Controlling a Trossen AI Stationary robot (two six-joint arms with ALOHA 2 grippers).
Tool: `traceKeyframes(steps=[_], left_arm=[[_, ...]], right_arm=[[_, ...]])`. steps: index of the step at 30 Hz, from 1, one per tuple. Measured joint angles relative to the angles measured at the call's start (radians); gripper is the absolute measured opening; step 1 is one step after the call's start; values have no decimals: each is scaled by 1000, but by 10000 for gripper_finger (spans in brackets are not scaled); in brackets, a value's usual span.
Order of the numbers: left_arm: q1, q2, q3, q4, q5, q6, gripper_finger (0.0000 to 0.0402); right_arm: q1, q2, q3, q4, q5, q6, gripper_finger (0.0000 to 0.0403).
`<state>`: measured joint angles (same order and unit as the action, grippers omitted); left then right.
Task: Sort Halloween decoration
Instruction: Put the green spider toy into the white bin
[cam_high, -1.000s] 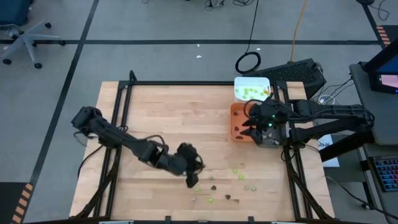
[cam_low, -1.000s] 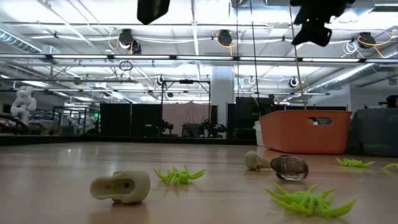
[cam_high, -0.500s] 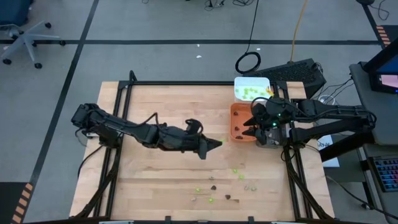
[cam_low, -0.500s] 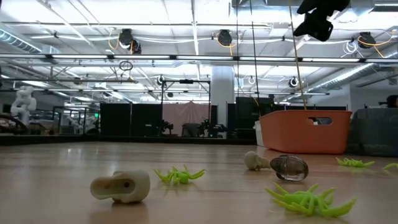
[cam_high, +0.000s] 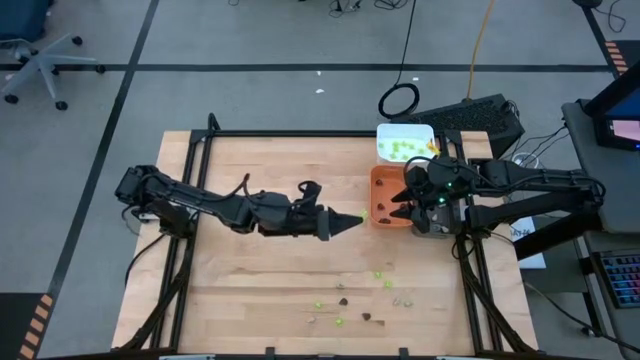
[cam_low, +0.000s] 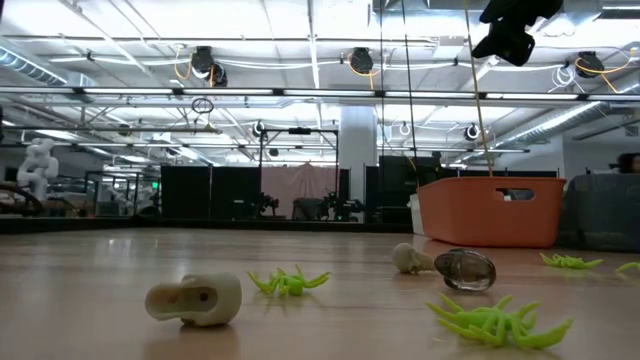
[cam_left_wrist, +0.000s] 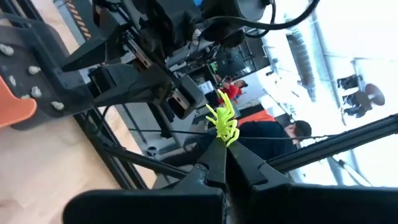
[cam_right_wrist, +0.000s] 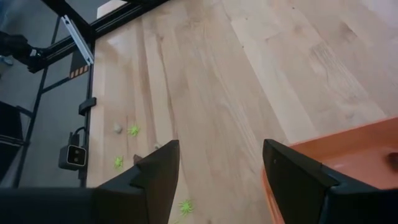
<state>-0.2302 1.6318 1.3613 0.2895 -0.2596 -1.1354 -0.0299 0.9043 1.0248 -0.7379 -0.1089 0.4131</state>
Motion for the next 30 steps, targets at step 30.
traceKeyframes(steps=[30], left_arm=[[58, 1, -1, 8, 3, 440, 0]], right_arm=[[0, 0, 0, 77, -80, 16, 215]])
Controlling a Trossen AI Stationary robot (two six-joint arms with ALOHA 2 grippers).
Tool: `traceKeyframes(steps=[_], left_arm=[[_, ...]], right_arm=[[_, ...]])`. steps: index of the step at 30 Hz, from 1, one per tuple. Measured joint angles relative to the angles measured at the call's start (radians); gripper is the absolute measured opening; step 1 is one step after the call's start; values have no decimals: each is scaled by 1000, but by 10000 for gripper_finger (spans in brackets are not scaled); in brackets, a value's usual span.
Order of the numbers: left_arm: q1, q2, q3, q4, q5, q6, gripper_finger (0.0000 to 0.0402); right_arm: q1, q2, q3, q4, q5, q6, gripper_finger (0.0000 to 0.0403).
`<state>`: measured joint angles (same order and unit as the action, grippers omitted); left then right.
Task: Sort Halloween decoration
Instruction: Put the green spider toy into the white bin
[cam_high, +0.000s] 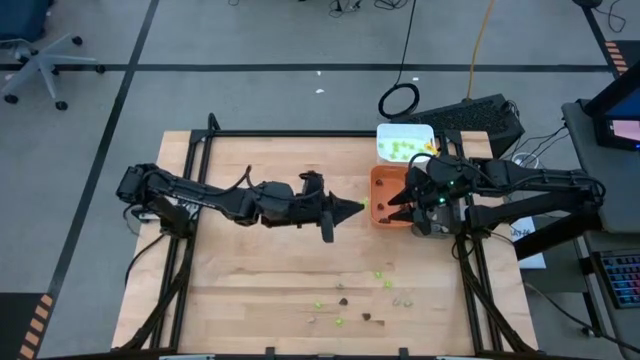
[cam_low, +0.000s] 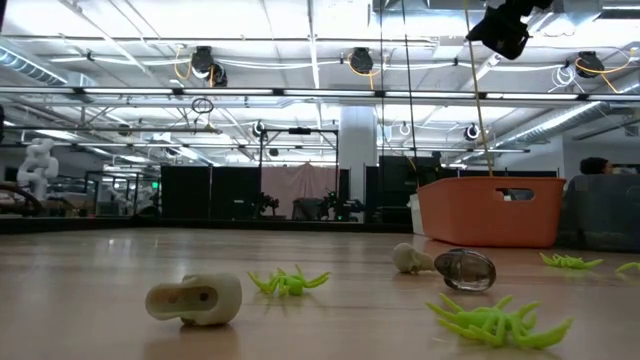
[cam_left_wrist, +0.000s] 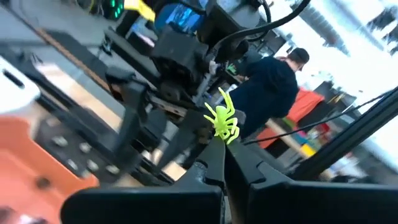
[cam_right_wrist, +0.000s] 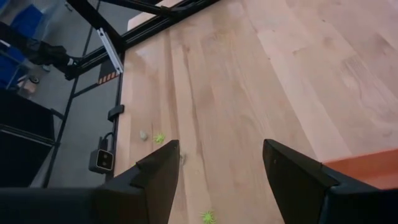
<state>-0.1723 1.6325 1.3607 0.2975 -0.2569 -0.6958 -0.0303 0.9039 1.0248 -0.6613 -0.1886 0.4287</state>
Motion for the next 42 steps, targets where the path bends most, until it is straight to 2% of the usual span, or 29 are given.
traceKeyframes(steps=[9, 14, 20, 25, 33, 42], left_arm=[[47, 0, 0, 9, 69, 312, 0], [110, 0, 10, -12, 129, 336, 0], [229, 0, 119, -162, 225, 382, 0], [367, 0, 183, -231, 353, 422, 0], [550, 26, 202, -249, 521, 497, 0], [624, 120, 202, -231, 567, 520, 0]], right_arm=[[0, 0, 0, 0, 1, 17, 215], [0, 0, 0, -1, 5, 45, 215], [0, -12, 0, -8, 17, 161, 215], [-1, -42, 0, -36, 93, 278, 215], [18, -127, 0, -44, 158, 494, 215], [52, -205, 0, 128, 351, 460, 215]])
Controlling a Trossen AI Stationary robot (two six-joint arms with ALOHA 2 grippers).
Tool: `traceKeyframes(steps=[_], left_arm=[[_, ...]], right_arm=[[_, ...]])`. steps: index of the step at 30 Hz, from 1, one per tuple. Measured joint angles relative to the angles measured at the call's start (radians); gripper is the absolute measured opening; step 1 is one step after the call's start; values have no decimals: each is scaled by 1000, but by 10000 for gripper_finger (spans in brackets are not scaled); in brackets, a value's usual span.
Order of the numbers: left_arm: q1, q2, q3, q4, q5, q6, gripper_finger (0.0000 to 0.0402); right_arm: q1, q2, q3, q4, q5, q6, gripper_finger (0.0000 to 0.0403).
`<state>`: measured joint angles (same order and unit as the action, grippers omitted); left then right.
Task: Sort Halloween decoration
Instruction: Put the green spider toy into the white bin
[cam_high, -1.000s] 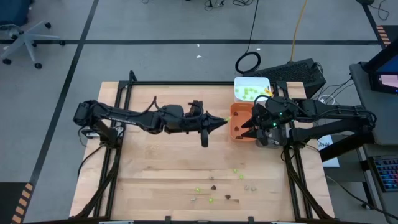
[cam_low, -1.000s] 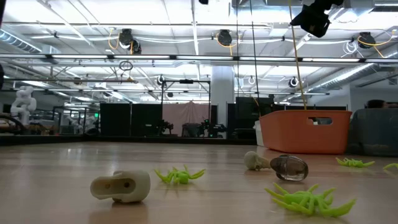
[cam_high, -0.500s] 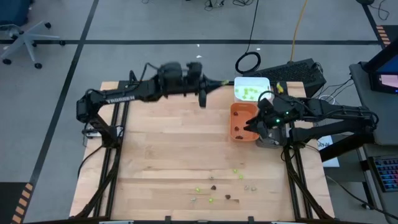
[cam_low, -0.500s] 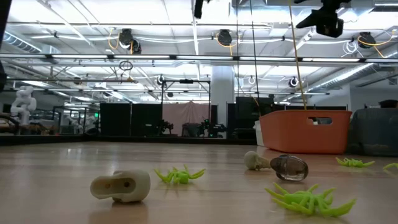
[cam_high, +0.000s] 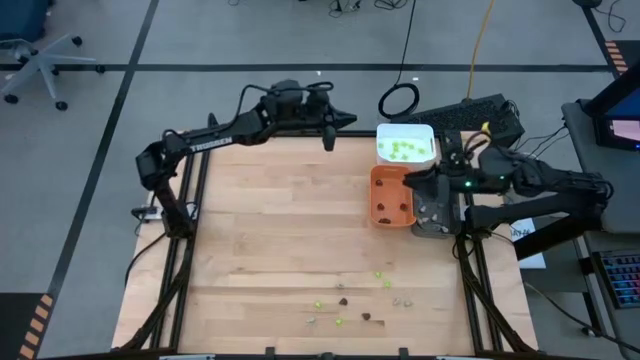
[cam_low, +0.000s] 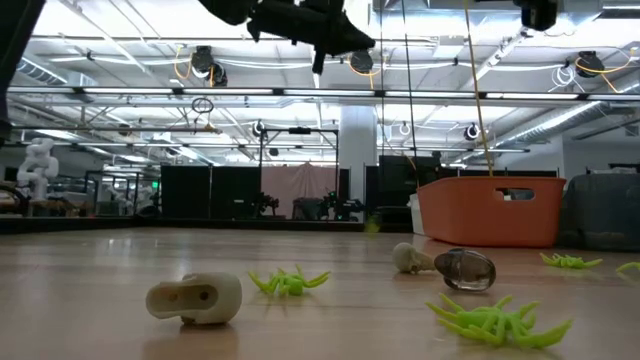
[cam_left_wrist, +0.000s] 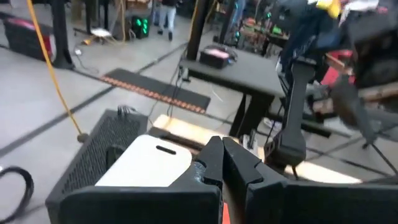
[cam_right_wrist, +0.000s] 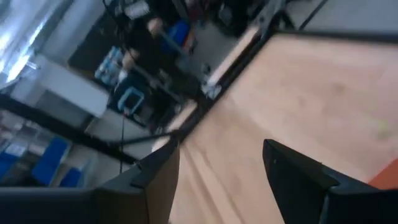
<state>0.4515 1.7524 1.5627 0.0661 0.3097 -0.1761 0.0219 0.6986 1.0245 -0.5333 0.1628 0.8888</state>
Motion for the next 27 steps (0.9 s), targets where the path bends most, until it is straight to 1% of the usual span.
traceKeyframes(steps=[2, 4, 6, 9, 12, 14, 15, 18, 20, 23, 27], left_arm=[[0, 14, 0, -23, 16, -1, 0], [0, 14, 0, -89, 14, -8, 0], [1, 11, 1, -198, -18, -1, 0], [22, 13, 0, -418, -72, 13, 0], [44, 22, 0, -628, -67, 93, 0], [45, 35, -3, -764, -57, 179, 0], [42, 43, -16, -802, -49, 225, 0], [29, 68, -67, -836, 34, 344, 18], [12, 84, -98, -825, 44, 392, 44], [-18, 117, -125, -805, 4, 461, 95], [-59, 167, -130, -700, -79, 489, 159]], right_arm=[[0, -6, 0, -3, 27, -3, 215], [0, 0, 0, -29, 48, 7, 215], [0, 21, 0, -45, 62, 18, 215], [-1, 63, 0, -43, 68, 23, 215], [0, 102, 0, -39, 67, 20, 215], [0, 121, 0, -39, 67, 16, 215], [0, 131, 0, -39, 67, 16, 215], [0, 149, 0, -39, 66, 13, 215], [-1, 150, 0, -39, 56, 9, 215], [0, 150, 0, -39, 39, 11, 215], [0, 140, 0, -38, 19, 14, 215]])
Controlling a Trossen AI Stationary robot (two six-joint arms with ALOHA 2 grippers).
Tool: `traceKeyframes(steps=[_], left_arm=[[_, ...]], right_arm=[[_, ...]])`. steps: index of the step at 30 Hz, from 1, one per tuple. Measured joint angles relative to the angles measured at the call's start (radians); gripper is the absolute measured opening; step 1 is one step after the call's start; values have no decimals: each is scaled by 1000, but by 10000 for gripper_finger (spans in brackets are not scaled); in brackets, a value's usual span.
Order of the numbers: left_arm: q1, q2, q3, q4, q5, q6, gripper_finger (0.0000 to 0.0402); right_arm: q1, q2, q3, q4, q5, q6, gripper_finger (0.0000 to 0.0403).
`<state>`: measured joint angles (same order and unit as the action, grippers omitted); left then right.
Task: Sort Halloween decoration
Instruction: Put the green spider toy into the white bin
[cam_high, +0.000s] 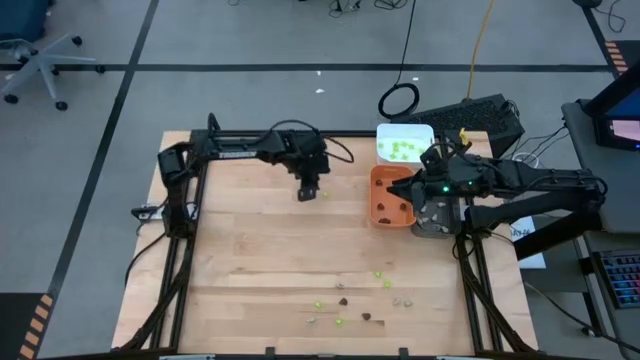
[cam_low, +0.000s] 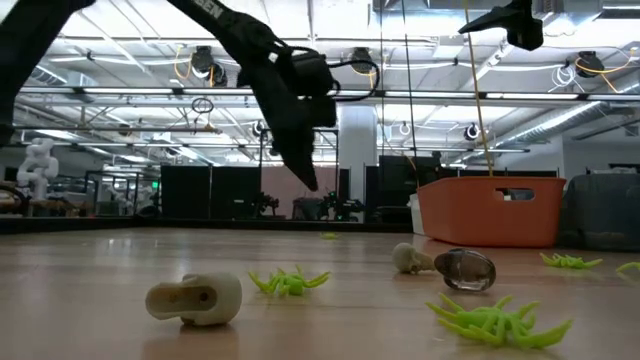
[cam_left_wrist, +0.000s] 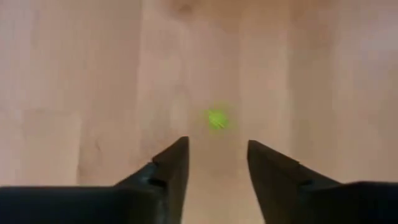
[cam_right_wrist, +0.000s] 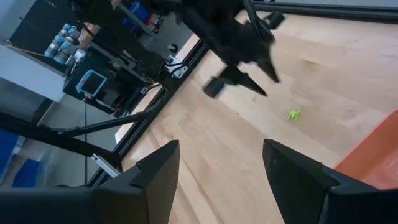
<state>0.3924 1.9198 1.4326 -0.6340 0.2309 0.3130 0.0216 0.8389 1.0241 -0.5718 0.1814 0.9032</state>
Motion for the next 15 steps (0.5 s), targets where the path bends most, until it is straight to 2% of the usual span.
traceKeyframes(steps=[3, 5, 15], left_arm=[[-30, 61, 0, 69, -75, -8, 187], [-44, 96, -1, 86, -81, -17, 194], [-111, 188, 2, 148, -146, -98, 196]], right_arm=[[0, -5, 0, -1, -2, 2, 215], [0, -10, 0, -2, -4, 11, 215], [0, -14, 0, -2, -53, 46, 215]])
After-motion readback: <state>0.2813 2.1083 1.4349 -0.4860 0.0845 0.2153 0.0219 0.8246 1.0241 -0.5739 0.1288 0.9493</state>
